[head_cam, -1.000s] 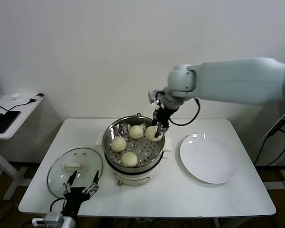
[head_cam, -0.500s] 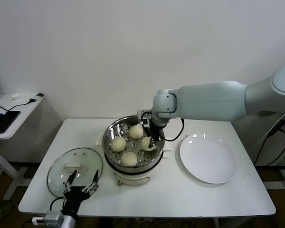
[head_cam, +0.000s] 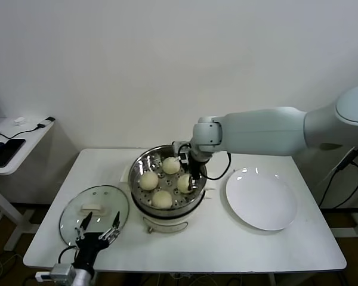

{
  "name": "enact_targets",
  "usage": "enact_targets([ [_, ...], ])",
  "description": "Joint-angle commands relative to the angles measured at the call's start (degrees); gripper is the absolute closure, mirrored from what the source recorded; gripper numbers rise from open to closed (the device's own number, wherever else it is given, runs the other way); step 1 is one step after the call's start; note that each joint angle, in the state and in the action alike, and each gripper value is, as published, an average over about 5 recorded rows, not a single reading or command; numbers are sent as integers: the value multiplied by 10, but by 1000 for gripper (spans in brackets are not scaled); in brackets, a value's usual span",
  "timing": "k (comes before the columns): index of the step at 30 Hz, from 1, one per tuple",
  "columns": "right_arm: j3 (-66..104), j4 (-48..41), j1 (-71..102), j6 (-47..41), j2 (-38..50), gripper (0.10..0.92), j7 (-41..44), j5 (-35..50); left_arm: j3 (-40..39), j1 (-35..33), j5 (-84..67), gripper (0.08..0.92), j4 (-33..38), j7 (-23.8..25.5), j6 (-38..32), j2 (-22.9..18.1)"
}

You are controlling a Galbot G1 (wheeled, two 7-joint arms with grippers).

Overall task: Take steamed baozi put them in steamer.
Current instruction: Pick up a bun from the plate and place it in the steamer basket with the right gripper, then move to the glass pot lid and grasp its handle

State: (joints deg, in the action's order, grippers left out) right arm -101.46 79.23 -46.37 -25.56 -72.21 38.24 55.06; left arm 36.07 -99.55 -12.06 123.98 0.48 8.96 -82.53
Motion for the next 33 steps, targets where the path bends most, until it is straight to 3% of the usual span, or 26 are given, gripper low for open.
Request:
enact_targets([
  [1, 7, 5, -54, 68, 60, 235, 64, 3, 4, -3, -2, 177, 6, -1, 0, 0],
  [5, 70, 6, -52, 60, 130, 205, 28, 25, 6, -5, -1, 177, 8, -2, 2, 1],
  [13, 284, 12, 86, 36, 279, 202, -185, -8, 7, 9, -27, 177, -6, -6, -12, 4],
  [23, 647, 45, 461, 82, 438, 202, -319, -111, 9, 23, -29, 177, -40, -14, -46, 16],
  [28, 894, 45, 733, 143, 439, 203, -342, -178, 9, 22, -16, 177, -60, -21, -67, 27],
  [33, 1138, 43, 965, 226, 365, 203, -334, -234, 11, 22, -8, 177, -74, -27, -79, 35],
])
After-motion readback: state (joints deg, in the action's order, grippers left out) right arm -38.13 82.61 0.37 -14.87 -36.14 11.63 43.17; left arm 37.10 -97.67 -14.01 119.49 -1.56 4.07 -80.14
